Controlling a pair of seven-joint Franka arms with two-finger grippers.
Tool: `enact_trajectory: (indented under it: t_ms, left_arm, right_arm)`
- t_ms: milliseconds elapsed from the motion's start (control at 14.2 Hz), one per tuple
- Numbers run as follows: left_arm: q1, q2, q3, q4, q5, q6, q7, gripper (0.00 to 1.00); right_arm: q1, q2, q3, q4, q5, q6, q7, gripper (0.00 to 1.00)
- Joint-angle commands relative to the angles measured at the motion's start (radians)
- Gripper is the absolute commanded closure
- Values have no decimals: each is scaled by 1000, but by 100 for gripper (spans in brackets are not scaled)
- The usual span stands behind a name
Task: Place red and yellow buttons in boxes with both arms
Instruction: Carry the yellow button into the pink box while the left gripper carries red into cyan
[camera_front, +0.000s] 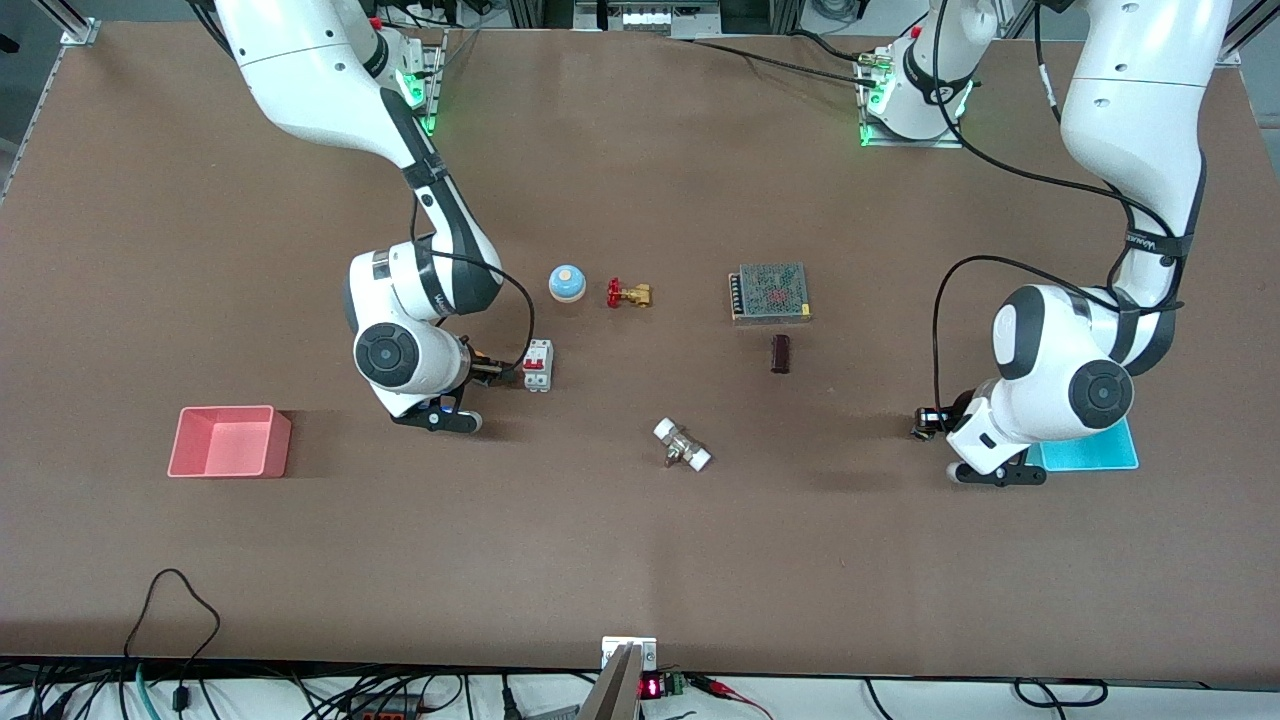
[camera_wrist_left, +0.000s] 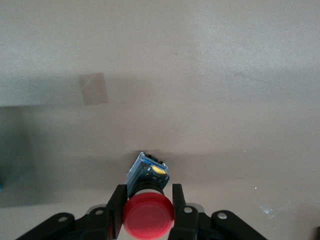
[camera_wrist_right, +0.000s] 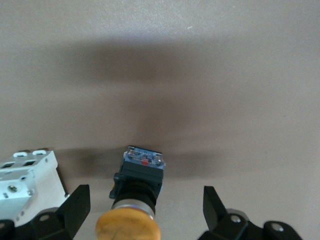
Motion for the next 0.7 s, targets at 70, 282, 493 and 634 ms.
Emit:
enact_trajectory:
  t_ms: [70, 282, 493, 634]
  left_arm:
    - [40, -69, 13, 35, -17, -65, 15, 70]
    - [91, -80, 13, 107, -5, -137, 38, 70]
    - [161, -78, 13, 159, -5, -203, 138, 70]
    - [194, -78, 13, 158, -5, -205, 193, 70]
  right_arm:
    - [2, -10, -1, -20, -12, -3, 18, 0]
    - [6, -8, -1, -18, -12, 0, 53, 0]
    - [6, -8, -1, -17, -18, 6, 62, 20]
    - [2, -8, -1, -17, -17, 5, 55, 54]
